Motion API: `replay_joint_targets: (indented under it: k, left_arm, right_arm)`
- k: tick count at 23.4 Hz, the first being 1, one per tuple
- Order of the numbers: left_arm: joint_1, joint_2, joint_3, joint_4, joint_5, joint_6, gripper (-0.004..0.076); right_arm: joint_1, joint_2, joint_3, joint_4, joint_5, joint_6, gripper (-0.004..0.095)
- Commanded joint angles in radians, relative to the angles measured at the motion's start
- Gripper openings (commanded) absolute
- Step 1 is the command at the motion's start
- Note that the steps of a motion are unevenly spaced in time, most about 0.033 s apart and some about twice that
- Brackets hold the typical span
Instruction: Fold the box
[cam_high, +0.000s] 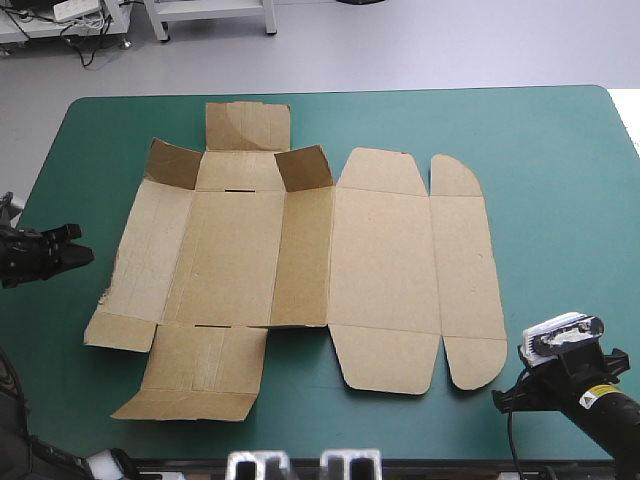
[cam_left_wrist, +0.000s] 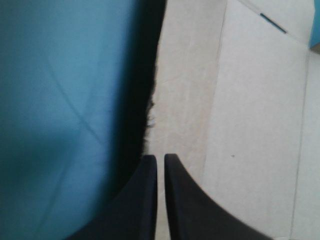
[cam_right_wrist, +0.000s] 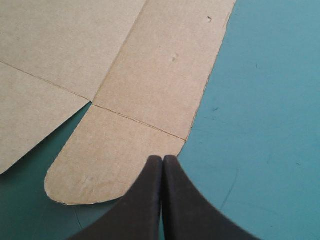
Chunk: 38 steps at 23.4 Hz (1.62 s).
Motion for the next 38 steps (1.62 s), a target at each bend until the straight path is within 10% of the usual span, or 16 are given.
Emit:
replay_joint_targets:
  k: [1,6,29,38]
  left_arm:
    - [0.026,0.009,-0.027,-0.017,0.018,0.021,0.0127]
    - [0.026,0.146,-0.027,-0.044,0.129,0.034,0.0428]
    - [-0.307,0.196,-0.014,0.080,0.130,-0.114,0.0435]
    - [-0.418,0.196,-0.014,0.193,0.130,-0.171,-0.0008]
  right_arm:
    - [0.003,0.008,-0.027,0.008,-0.049,-0.009,-0.0024]
    - [0.003,0.008,-0.027,0.008,-0.049,-0.009,-0.0024]
    - [0.003,0.008,-0.027,0.012,-0.049,0.010,-0.0024]
    - [0.003,0.008,-0.027,0.012,-0.049,0.010,-0.0024]
